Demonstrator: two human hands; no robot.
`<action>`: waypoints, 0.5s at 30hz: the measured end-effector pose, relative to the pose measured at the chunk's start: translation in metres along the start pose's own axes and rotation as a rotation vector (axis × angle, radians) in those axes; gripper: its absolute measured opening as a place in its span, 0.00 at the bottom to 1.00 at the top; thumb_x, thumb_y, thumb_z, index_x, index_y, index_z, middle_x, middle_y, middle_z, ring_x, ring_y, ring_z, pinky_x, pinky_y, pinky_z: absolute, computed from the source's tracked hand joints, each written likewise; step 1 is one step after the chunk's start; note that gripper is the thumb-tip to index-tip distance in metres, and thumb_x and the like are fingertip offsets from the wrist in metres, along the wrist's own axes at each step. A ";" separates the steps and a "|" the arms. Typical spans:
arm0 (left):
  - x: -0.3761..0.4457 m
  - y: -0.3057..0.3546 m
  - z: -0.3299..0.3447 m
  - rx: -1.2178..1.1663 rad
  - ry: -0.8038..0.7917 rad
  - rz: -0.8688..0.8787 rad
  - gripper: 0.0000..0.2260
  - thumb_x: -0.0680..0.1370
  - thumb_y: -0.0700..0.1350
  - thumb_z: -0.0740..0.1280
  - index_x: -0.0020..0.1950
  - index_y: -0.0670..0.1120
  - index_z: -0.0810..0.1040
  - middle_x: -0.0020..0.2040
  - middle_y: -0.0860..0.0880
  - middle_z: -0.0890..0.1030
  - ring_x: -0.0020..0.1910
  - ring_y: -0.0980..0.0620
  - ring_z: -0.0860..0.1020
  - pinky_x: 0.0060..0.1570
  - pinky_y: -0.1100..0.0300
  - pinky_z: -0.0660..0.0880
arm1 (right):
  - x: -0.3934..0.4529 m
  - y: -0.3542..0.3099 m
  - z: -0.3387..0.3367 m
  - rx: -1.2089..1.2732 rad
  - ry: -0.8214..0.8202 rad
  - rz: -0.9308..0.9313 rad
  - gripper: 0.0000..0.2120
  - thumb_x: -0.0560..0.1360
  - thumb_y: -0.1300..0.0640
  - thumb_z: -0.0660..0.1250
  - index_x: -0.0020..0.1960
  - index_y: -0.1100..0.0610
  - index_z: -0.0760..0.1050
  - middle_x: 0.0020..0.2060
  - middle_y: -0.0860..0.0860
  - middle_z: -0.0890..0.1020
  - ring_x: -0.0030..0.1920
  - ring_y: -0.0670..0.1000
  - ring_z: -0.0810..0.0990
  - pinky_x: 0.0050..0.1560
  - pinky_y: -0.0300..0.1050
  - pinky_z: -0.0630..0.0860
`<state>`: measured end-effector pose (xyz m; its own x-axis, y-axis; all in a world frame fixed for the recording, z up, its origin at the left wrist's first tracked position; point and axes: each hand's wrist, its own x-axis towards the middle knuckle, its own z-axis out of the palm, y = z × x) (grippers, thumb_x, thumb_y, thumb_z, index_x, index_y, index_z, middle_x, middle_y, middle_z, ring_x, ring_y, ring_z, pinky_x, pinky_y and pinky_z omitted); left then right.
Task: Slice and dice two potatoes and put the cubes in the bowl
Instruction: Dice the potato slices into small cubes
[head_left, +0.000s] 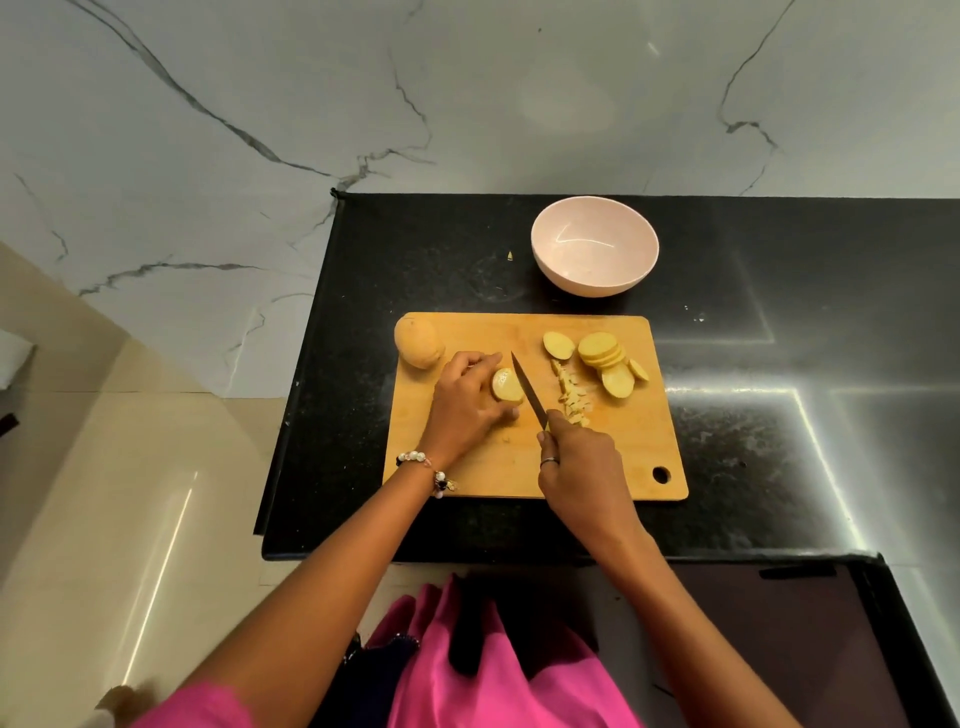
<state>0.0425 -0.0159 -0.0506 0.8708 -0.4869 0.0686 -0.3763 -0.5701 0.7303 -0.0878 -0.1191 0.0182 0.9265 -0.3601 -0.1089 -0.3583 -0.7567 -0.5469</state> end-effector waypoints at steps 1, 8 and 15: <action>-0.001 -0.002 -0.003 -0.004 0.004 0.004 0.30 0.68 0.51 0.75 0.66 0.42 0.74 0.60 0.46 0.73 0.58 0.52 0.72 0.59 0.66 0.68 | 0.002 0.000 0.005 -0.032 -0.006 -0.013 0.18 0.80 0.58 0.56 0.68 0.62 0.68 0.48 0.59 0.81 0.48 0.60 0.78 0.44 0.50 0.74; -0.003 0.002 -0.003 -0.007 0.066 0.004 0.22 0.70 0.46 0.74 0.62 0.40 0.78 0.56 0.46 0.75 0.53 0.58 0.71 0.53 0.78 0.62 | 0.008 -0.002 0.024 -0.226 -0.063 0.005 0.24 0.80 0.60 0.53 0.76 0.59 0.55 0.56 0.59 0.76 0.52 0.60 0.76 0.45 0.48 0.70; -0.003 0.001 -0.001 -0.044 0.096 0.007 0.21 0.70 0.45 0.74 0.61 0.40 0.79 0.54 0.47 0.75 0.52 0.58 0.71 0.52 0.80 0.62 | 0.009 -0.004 0.033 -0.305 -0.086 0.004 0.27 0.78 0.65 0.51 0.76 0.61 0.51 0.56 0.60 0.74 0.50 0.62 0.76 0.43 0.49 0.68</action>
<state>0.0396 -0.0145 -0.0499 0.8951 -0.4241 0.1375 -0.3705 -0.5363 0.7584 -0.0740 -0.1012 -0.0076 0.9266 -0.3259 -0.1876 -0.3680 -0.8888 -0.2733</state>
